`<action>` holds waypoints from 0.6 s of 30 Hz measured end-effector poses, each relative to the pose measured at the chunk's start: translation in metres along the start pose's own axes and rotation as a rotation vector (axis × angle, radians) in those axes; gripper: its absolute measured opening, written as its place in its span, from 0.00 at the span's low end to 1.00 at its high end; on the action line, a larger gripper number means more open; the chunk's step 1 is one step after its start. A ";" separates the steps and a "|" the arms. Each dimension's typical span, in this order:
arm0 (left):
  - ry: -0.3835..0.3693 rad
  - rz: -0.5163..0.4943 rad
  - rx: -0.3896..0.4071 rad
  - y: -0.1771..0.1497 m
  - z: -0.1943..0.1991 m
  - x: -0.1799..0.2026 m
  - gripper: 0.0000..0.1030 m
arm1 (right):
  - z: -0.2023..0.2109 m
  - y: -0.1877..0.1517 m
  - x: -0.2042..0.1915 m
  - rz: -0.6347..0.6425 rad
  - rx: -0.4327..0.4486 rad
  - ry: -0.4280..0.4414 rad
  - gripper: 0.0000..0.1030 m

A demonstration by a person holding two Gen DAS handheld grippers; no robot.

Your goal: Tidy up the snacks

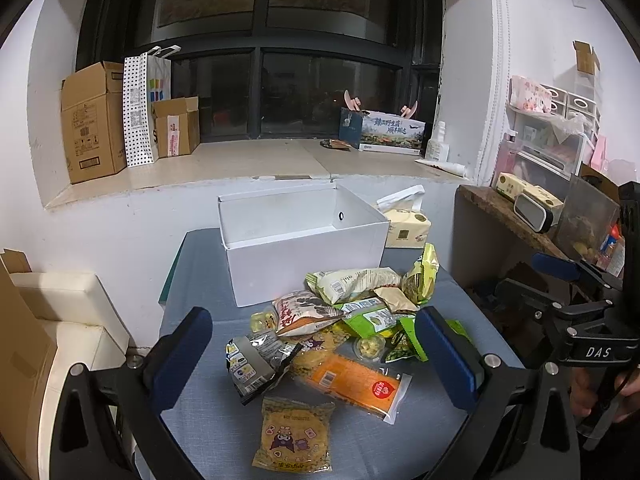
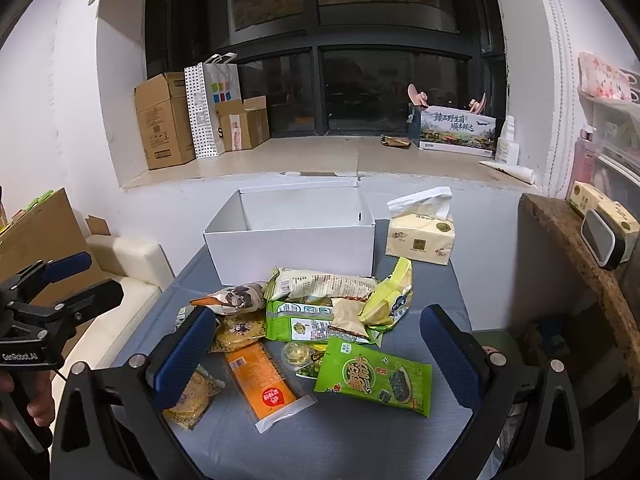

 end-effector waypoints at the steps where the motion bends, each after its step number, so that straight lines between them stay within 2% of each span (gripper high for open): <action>1: -0.005 -0.002 0.002 0.000 0.001 0.001 1.00 | 0.000 0.000 0.000 -0.001 0.000 0.001 1.00; 18: -0.012 -0.001 0.001 -0.001 0.003 0.002 1.00 | -0.001 -0.003 -0.003 0.008 -0.009 0.010 1.00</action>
Point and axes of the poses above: each gripper's, at about its wrist camera, not at the fingertips, and z roughly against the way its jaws point, x to its right, y to its top, the point moved 8 cm from there along -z, roughly the way its jaws point, and after that the axes turned 15 degrees about z, right-handed, at the moved point
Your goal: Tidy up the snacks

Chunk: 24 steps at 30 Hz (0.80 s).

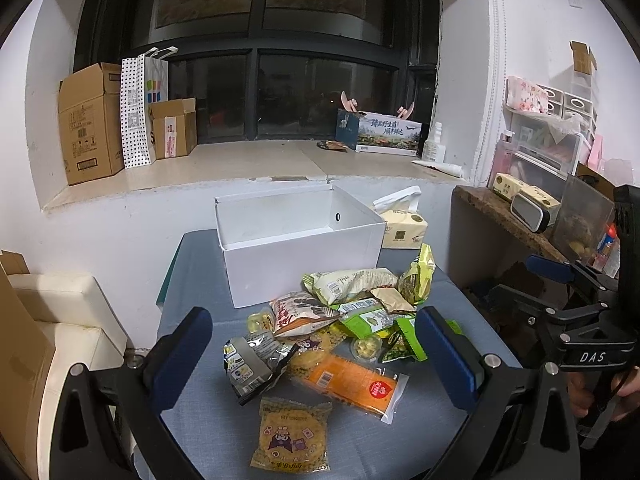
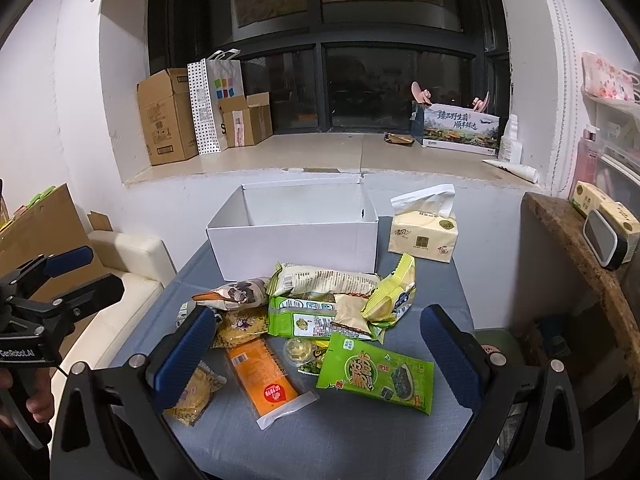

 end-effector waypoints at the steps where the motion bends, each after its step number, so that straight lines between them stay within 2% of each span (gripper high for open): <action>1: 0.001 0.000 0.001 0.000 0.000 0.000 1.00 | 0.000 0.000 0.000 0.002 0.000 0.001 1.00; 24: -0.003 0.000 -0.010 0.000 -0.001 0.001 1.00 | -0.001 0.000 -0.005 0.010 0.000 0.011 1.00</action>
Point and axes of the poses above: each gripper's, at about its wrist camera, not at the fingertips, and z roughly against the way its jaws point, x to its right, y to its top, the point moved 8 cm from there along -z, roughly the way its jaws point, and after that the axes turned 15 degrees about z, right-handed, at the moved point
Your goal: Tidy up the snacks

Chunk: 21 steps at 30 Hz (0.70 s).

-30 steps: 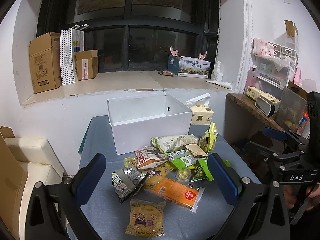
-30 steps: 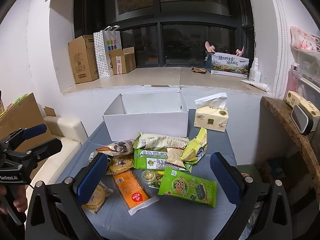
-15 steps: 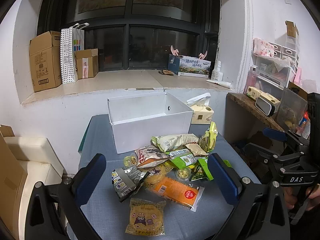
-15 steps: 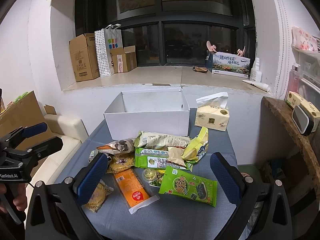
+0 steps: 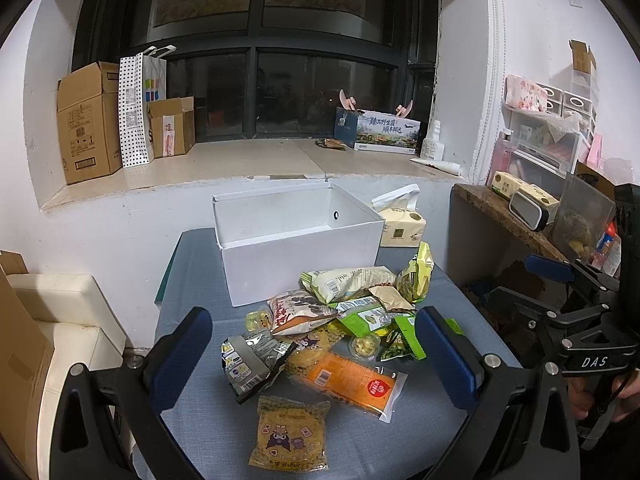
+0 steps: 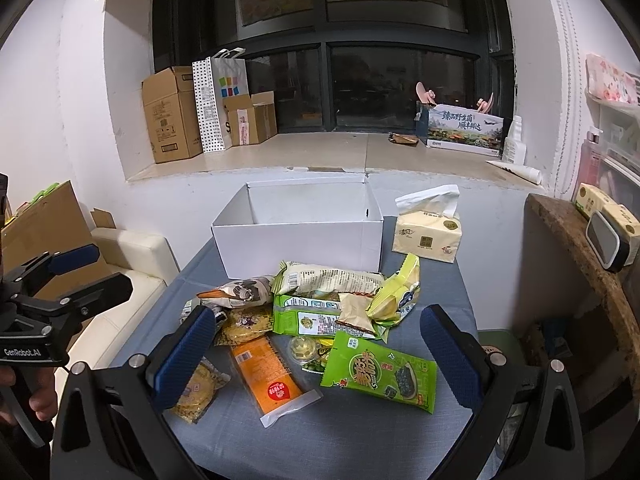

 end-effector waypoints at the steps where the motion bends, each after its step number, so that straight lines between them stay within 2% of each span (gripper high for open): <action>1: 0.001 -0.001 0.000 0.000 0.000 0.000 1.00 | 0.000 0.000 0.000 -0.001 0.000 0.000 1.00; 21: -0.012 0.004 0.004 -0.002 -0.003 0.000 1.00 | -0.004 -0.003 0.000 -0.010 -0.004 0.019 1.00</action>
Point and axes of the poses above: each gripper's, at about its wrist camera, not at the fingertips, and z roughly against the way its jaws point, x to its right, y to its top, the point moved 8 cm from there along -z, roughly the way its jaws point, and after that the axes turned 15 degrees about z, right-handed, at the moved point
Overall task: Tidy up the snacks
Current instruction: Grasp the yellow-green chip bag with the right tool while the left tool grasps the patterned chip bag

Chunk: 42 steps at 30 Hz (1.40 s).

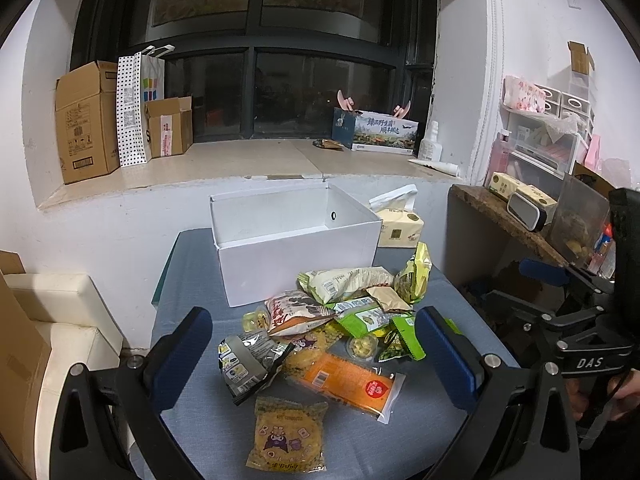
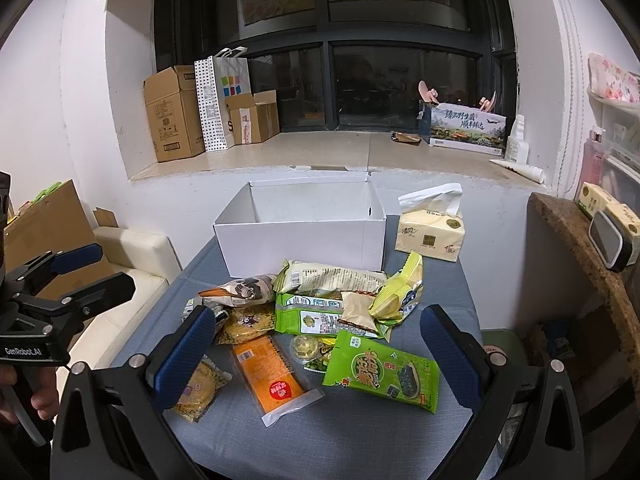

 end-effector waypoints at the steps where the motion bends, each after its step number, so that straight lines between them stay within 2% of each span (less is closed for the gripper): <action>1: 0.000 0.001 0.005 0.000 0.000 0.000 1.00 | -0.002 -0.002 0.001 -0.004 -0.002 0.003 1.00; 6: 0.003 -0.001 0.035 0.002 -0.001 -0.004 1.00 | -0.020 -0.011 0.013 -0.043 -0.031 0.025 1.00; 10: 0.004 -0.026 0.047 -0.002 -0.005 -0.004 1.00 | -0.058 -0.019 0.033 -0.102 -0.083 0.066 1.00; 12: 0.024 -0.085 0.106 -0.005 -0.002 0.000 1.00 | -0.087 -0.024 0.051 -0.144 -0.126 0.060 1.00; 14: 0.058 -0.147 0.158 -0.009 0.001 0.003 1.00 | -0.121 -0.033 0.074 -0.191 -0.202 0.008 1.00; 17: 0.013 -0.127 0.094 -0.013 -0.005 0.003 1.00 | -0.168 -0.047 0.098 -0.257 -0.306 0.004 1.00; 19: 0.010 -0.123 0.049 -0.016 -0.011 0.000 1.00 | -0.193 -0.056 0.108 -0.326 -0.340 0.035 1.00; 22: 0.015 -0.114 0.030 -0.020 -0.014 -0.004 1.00 | -0.218 -0.067 0.116 -0.398 -0.383 0.055 1.00; 23: 0.009 -0.104 0.009 -0.022 -0.016 -0.005 1.00 | -0.223 -0.070 0.116 -0.418 -0.391 0.073 0.91; 24: 0.004 -0.096 -0.009 -0.024 -0.018 -0.006 1.00 | -0.229 -0.075 0.113 -0.454 -0.396 0.122 0.76; 25: 0.001 -0.087 -0.021 -0.025 -0.019 -0.008 1.00 | -0.232 -0.078 0.111 -0.482 -0.409 0.155 0.46; 26: 0.000 -0.083 -0.029 -0.027 -0.020 -0.009 1.00 | -0.233 -0.083 0.112 -0.519 -0.411 0.171 0.45; 28: -0.014 -0.074 -0.041 -0.029 -0.022 -0.011 1.00 | -0.223 -0.081 0.113 -0.526 -0.342 0.188 0.40; 32: -0.042 -0.051 -0.061 -0.030 -0.027 -0.014 1.00 | -0.192 -0.073 0.115 -0.513 -0.259 0.191 0.38; 34: -0.044 -0.085 -0.054 -0.029 -0.032 -0.013 1.00 | -0.172 -0.065 0.115 -0.514 -0.203 0.205 0.38; 39: -0.044 -0.167 -0.099 -0.032 -0.062 -0.010 1.00 | -0.104 -0.052 0.100 -0.481 -0.058 0.243 0.35; 42: 0.007 -0.256 -0.137 -0.037 -0.094 -0.010 1.00 | -0.076 -0.045 0.090 -0.477 -0.010 0.257 0.35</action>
Point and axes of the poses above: each gripper's, at about its wrist camera, not at the fingertips, and z roughly against the way its jaws point, x to its right, y to its top, the point moved 8 cm from there along -z, roughly the way its jaws point, and after that the axes turned 15 degrees about z, right-handed, at the moved point
